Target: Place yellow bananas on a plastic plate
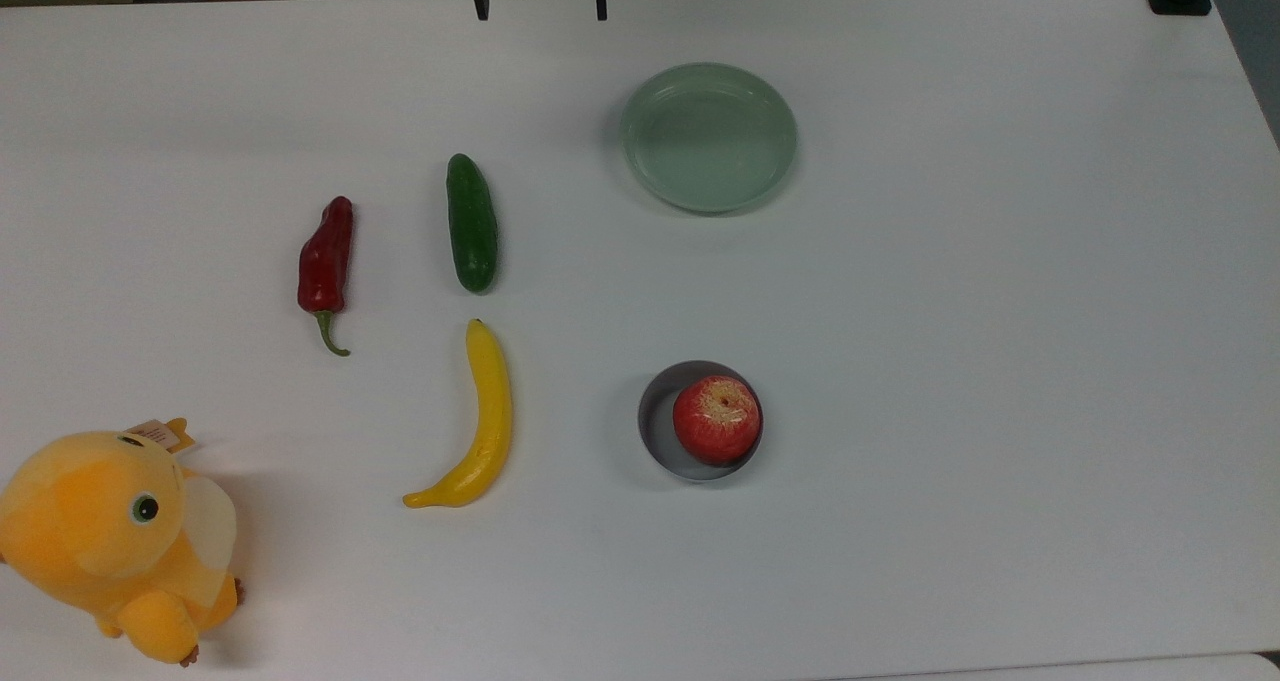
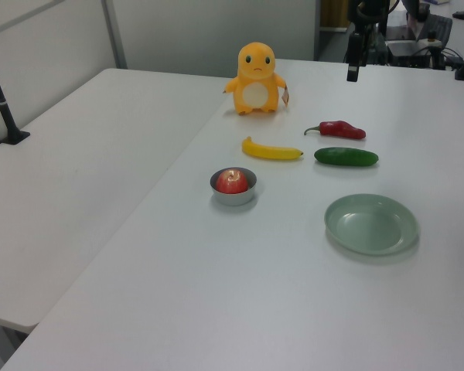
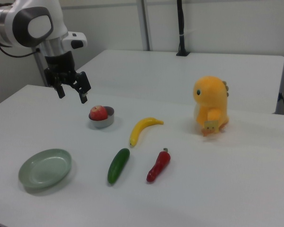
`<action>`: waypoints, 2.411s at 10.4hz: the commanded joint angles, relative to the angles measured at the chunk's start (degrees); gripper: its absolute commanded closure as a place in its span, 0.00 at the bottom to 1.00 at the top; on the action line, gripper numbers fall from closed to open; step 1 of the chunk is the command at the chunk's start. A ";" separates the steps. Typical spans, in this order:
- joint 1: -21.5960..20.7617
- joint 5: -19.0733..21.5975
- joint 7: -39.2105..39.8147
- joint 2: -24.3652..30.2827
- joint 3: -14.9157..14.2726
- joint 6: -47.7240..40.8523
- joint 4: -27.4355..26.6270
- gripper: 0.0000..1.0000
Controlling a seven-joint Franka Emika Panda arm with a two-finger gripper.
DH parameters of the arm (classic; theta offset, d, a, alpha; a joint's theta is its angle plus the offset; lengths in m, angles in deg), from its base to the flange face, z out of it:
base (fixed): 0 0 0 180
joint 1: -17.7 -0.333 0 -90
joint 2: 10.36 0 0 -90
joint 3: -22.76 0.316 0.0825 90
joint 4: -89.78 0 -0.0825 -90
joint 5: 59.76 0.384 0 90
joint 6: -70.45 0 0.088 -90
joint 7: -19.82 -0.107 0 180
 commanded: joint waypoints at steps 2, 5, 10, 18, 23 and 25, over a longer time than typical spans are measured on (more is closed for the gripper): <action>-0.27 -0.50 2.65 -1.41 -0.60 4.35 -0.66 0.00; 0.61 -0.59 9.23 -3.60 -0.60 7.27 0.31 0.00; 3.85 0.02 11.89 -8.44 -0.69 14.99 3.56 0.00; 4.83 0.02 0.41 -19.58 -0.87 40.81 3.91 0.00; 4.92 -0.77 -0.58 -29.07 -0.87 50.69 6.79 0.00; 4.83 -0.86 -0.67 -32.77 -0.87 51.13 8.91 0.00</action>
